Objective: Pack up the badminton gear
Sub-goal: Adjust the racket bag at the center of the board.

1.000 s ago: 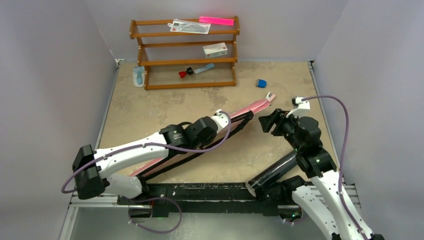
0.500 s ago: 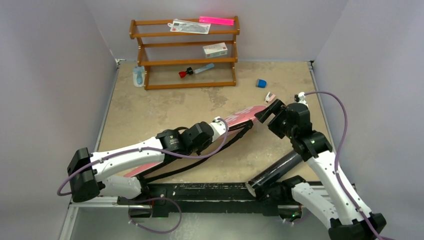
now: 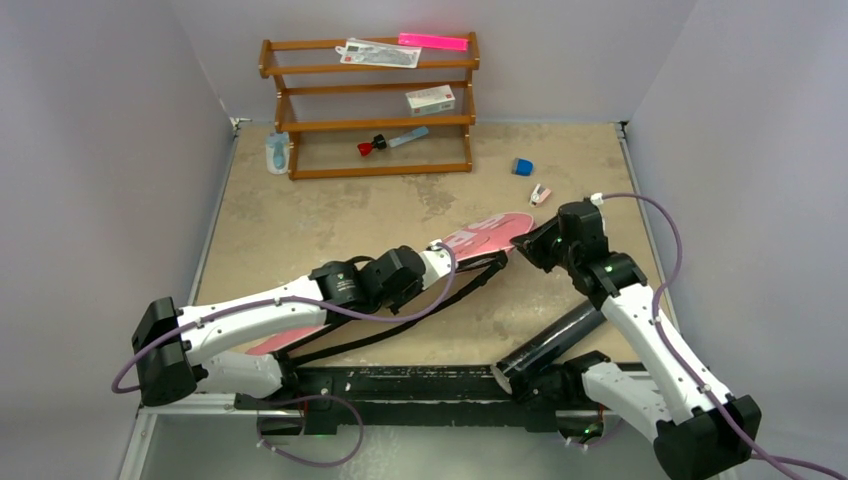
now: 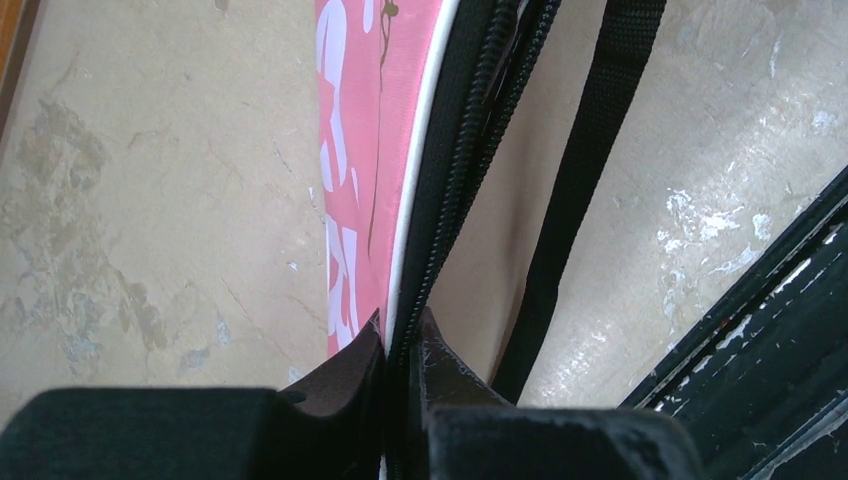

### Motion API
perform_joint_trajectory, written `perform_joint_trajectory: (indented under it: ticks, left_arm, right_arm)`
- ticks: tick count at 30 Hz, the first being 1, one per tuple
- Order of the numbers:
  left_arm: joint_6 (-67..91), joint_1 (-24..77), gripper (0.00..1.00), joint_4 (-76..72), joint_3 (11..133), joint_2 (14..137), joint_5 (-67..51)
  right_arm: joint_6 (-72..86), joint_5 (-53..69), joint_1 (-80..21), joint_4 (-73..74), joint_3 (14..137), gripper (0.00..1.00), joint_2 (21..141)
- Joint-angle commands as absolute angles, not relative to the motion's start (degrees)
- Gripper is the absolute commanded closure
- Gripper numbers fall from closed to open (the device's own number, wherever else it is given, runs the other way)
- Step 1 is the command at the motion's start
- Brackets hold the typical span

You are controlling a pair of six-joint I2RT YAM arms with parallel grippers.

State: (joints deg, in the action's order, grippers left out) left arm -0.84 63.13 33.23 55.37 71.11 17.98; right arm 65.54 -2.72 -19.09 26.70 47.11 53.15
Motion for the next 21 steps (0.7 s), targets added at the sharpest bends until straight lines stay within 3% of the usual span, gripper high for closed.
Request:
perform_joint_trajectory:
  ticks: [1,2,5,7,10,13,16,19,21]
  left_arm:
    - [-0.69,63.45,0.91,33.75,56.89,69.34,16.37]
    - [0.78,63.45,0.84,34.64,57.84,69.49,16.24]
    - [5.31,63.9,0.64,33.8,59.34,68.61,13.8]
    - [8.61,64.52,0.46,31.82,59.93,67.07,10.95]
    - [13.57,66.43,0.41,29.47,61.16,65.51,7.84]
    - [19.25,67.1,0.49,27.74,62.19,64.49,5.12]
    - [23.33,67.37,0.79,25.25,62.14,64.83,-1.12]
    - [26.77,67.88,0.99,18.88,59.18,66.05,-7.53]
    - [29.13,68.03,1.0,15.55,56.68,66.95,-6.77]
  right_arm:
    - [67.46,-2.37,-19.02,25.72,45.24,0.95,51.66]
    - [67.42,-2.26,-19.0,25.81,44.95,1.0,51.36]
    - [67.73,-0.83,-18.99,25.63,43.86,1.0,51.01]
    - [67.89,-0.1,-19.0,25.45,43.32,1.0,50.93]
    - [67.59,-0.09,-18.98,25.33,43.16,1.0,50.79]
    - [67.07,-0.09,-18.99,25.15,43.19,1.0,50.43]
    - [66.87,-0.09,-19.01,24.39,43.07,1.0,50.31]
    - [66.88,-0.09,-19.01,23.81,43.07,1.0,50.6]
    - [67.04,-0.09,-18.98,23.38,43.15,1.0,50.85]
